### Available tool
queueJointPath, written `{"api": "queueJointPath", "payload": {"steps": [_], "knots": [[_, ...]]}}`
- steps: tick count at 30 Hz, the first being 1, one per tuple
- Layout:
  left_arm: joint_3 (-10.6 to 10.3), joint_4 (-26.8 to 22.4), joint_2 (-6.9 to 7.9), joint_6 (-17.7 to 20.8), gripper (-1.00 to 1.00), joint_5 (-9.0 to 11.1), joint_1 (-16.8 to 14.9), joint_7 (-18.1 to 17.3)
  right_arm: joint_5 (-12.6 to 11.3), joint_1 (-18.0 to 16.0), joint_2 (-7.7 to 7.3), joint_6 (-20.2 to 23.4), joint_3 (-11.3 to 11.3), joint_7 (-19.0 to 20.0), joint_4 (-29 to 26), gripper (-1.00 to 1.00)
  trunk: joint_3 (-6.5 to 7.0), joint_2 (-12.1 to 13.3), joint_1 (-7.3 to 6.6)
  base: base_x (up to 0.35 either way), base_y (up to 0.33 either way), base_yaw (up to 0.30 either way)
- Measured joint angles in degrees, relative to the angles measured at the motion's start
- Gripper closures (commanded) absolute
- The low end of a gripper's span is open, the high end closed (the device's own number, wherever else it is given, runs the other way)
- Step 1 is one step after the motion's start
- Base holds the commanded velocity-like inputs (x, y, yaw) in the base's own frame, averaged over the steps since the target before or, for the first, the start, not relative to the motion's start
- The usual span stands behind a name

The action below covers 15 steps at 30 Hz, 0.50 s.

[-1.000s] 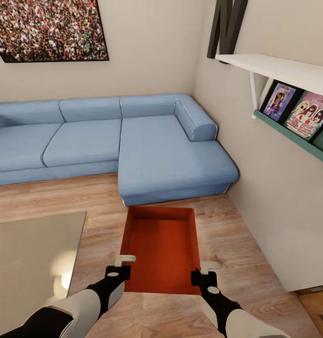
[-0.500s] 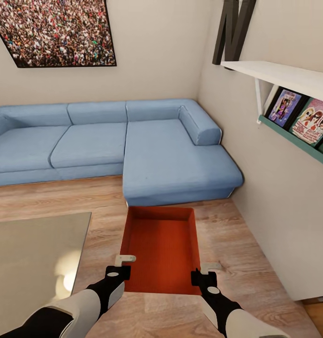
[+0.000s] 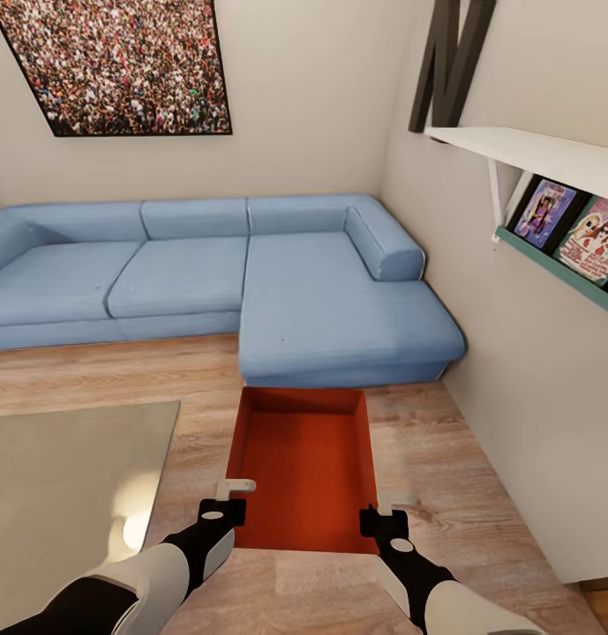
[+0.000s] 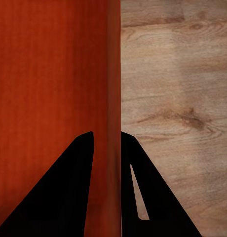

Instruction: Move the two storage containers from the living room to the garage. In the garage, place one container on the floor and stack the other container on top of it (either order is fine).

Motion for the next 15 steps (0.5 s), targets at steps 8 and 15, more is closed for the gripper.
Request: {"api": "queueJointPath", "payload": {"steps": [8,15], "knots": [[0.0,0.0,0.00,0.0,1.00,0.0,0.0,0.0,0.0,0.0,0.00,0.0,0.0,0.0,0.0,1.00,0.74,0.0,0.00,0.000,0.000,0.051],[0.0,0.0,-0.01,0.0,1.00,0.0,0.0,0.0,0.0,0.0,0.00,0.0,0.0,0.0,0.0,1.00,1.38,0.0,0.00,0.000,0.000,0.004]]}}
